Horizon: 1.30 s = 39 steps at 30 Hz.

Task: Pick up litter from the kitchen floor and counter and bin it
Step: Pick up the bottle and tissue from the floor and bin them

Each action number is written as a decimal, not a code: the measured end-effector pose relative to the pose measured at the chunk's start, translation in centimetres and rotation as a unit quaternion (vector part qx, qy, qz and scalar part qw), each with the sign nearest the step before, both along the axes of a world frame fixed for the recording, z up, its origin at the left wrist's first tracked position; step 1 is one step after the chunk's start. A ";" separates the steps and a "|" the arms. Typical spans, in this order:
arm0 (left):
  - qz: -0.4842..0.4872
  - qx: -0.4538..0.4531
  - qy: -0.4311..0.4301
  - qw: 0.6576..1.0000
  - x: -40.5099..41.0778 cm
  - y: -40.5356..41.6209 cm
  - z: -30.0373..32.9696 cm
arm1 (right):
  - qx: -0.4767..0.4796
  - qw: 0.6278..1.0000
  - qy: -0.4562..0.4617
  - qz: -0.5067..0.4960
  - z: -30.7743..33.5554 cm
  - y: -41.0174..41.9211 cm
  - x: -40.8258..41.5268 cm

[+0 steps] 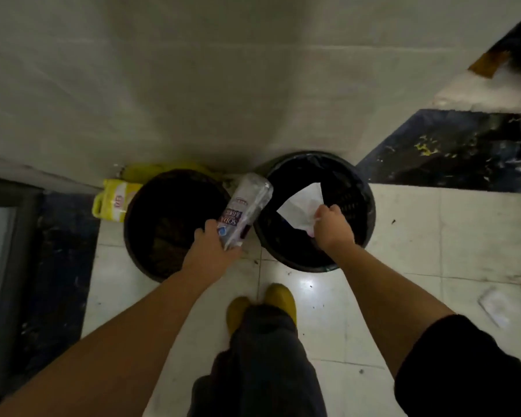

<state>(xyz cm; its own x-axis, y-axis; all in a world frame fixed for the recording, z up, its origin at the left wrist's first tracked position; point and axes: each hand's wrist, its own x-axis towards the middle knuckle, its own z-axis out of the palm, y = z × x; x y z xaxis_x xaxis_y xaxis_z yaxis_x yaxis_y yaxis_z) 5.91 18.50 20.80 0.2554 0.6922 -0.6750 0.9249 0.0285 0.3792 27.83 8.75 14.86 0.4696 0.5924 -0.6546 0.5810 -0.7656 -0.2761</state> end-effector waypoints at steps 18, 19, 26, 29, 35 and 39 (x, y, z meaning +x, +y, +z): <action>0.291 -0.023 -0.014 0.956 -9.2 3.2 -5.3 | 0.030 0.858 0.016 0.513 -0.1 9.7 -11.5; 0.295 -0.028 0.001 0.955 -9.8 4.0 -7.0 | 0.005 0.825 -0.003 0.564 -1.4 10.1 -12.3; 0.234 -0.102 0.027 0.967 -8.1 6.9 -21.7 | 0.131 0.700 -0.072 0.698 -10.5 9.0 -11.5; 0.238 -0.119 0.032 0.963 -7.4 7.1 -27.3 | 0.193 0.714 -0.057 0.670 -12.7 8.2 -10.3; 0.171 -0.150 0.086 0.970 -7.9 8.0 -27.6 | 0.227 0.686 -0.068 0.688 -12.6 9.1 -11.2; 0.128 -0.109 0.034 0.985 -9.4 8.6 -19.0 | 0.117 0.733 -0.075 0.666 -8.0 9.8 -11.7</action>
